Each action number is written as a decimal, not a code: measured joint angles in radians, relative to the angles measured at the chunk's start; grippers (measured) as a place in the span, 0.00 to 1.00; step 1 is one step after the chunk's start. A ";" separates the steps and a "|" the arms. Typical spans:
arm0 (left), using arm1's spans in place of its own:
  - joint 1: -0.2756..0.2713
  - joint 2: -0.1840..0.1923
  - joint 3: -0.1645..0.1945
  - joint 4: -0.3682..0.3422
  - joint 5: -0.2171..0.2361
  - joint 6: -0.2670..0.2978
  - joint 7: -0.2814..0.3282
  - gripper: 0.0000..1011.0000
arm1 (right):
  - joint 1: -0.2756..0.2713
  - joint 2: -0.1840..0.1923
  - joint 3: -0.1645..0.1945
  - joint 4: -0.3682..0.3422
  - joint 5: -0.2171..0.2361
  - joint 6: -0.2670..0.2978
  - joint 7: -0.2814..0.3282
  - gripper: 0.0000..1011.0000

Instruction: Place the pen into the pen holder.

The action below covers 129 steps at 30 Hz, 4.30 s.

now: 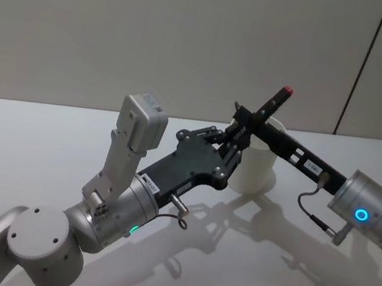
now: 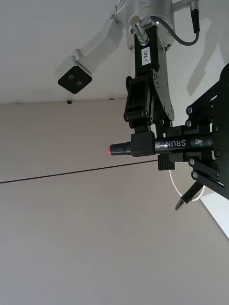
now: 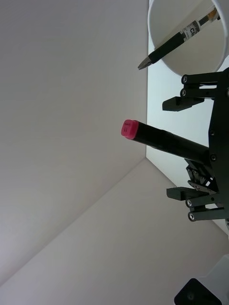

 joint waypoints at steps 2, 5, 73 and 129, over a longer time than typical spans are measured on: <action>0.000 0.000 0.000 0.000 0.000 0.000 0.000 0.18 | 0.000 0.000 -0.002 0.000 0.000 -0.002 0.000 0.99; 0.000 0.000 0.000 0.000 0.000 0.000 0.000 0.18 | -0.001 0.002 -0.005 0.000 0.003 -0.006 -0.003 0.99; 0.000 0.000 0.000 0.000 0.000 0.000 0.000 0.18 | -0.032 0.018 -0.030 -0.045 0.095 -0.073 -0.080 0.24; 0.000 0.000 0.000 0.000 0.000 0.000 0.000 0.99 | -0.036 0.078 0.027 -0.099 0.095 -0.203 -0.119 0.20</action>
